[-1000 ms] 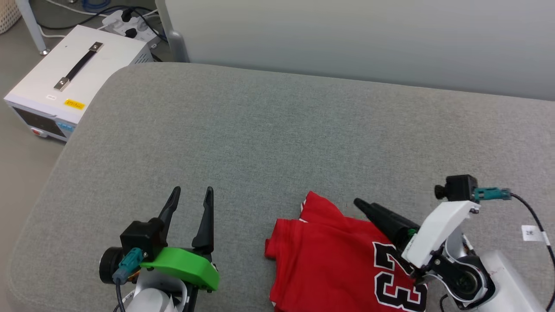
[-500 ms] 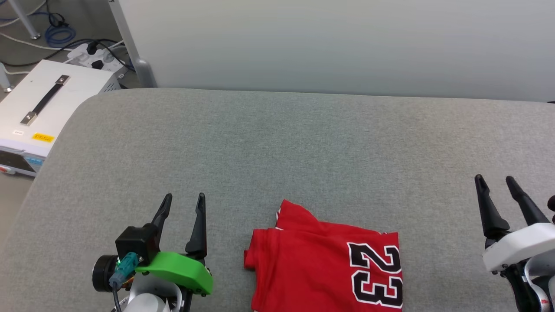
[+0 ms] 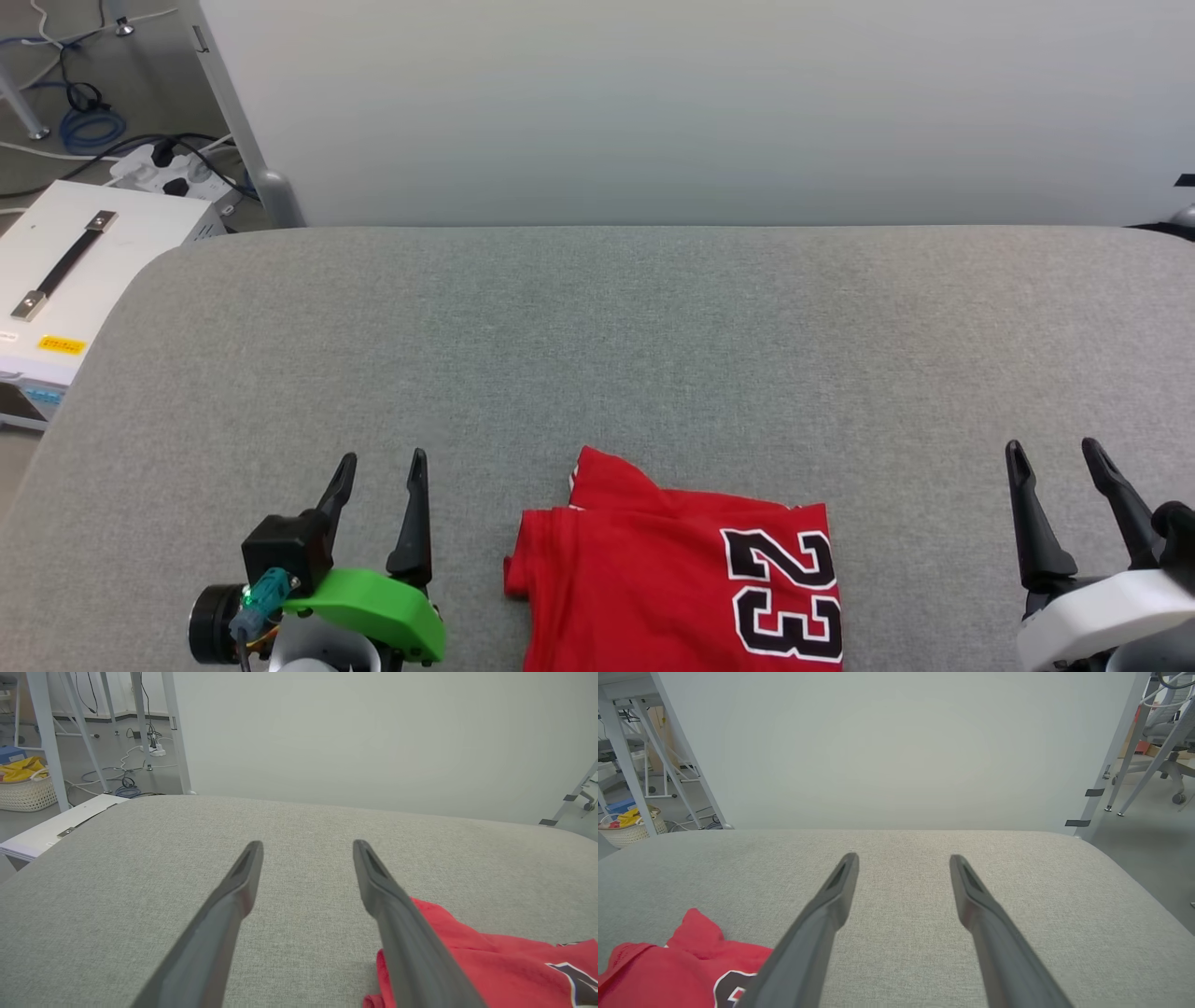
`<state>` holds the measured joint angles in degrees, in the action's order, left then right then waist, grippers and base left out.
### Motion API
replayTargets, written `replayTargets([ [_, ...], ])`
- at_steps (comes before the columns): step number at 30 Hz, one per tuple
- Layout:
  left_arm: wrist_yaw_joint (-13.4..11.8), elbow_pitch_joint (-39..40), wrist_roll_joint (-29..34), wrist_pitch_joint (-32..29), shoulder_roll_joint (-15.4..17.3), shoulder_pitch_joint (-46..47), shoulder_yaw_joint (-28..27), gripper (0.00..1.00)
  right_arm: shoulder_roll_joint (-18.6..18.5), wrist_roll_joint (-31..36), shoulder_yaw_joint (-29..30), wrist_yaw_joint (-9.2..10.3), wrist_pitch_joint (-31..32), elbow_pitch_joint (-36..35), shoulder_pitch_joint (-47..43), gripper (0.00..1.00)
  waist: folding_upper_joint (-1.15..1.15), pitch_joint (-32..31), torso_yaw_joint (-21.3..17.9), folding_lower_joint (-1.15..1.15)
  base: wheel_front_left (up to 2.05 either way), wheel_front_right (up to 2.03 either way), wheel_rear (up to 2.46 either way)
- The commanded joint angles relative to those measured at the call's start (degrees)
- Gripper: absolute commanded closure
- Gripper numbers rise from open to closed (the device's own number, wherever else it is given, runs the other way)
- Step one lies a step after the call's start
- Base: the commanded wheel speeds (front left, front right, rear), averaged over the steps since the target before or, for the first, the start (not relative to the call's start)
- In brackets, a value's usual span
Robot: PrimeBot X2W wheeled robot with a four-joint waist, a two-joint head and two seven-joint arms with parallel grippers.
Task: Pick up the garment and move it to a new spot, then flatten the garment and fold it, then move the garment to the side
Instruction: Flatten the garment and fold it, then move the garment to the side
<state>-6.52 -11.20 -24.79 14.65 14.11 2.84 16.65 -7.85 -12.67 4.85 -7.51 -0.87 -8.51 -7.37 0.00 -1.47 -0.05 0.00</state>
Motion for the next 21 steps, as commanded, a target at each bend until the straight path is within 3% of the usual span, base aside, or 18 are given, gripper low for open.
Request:
replayTargets([
  [1,0.02,-0.26,-0.54,0.28,0.0,-0.73,-0.3,0.0,0.19,0.34,0.1,0.02,0.16,-0.66,-0.68,0.0,0.0,-0.21,-0.12,0.0,0.0,0.0,0.0],
  [13,0.62,-0.76,-1.3,0.32,-0.18,-0.59,-0.79,0.0,2.0,0.76,2.14,0.02,1.76,-1.94,-1.34,0.0,0.0,0.07,0.25,0.0,0.0,0.0,0.0],
  [16,0.68,-0.66,-1.04,0.32,-0.39,0.28,-0.62,0.0,2.06,-1.73,4.49,0.02,2.98,-0.48,-1.21,0.0,0.0,0.9,0.87,0.0,0.0,0.0,0.0],
  [21,0.77,0.17,-0.32,0.33,-1.26,2.1,-0.6,0.0,-0.12,-11.65,6.97,0.02,8.83,4.39,-1.21,0.0,0.0,3.06,2.6,0.0,0.0,0.0,0.0],
])
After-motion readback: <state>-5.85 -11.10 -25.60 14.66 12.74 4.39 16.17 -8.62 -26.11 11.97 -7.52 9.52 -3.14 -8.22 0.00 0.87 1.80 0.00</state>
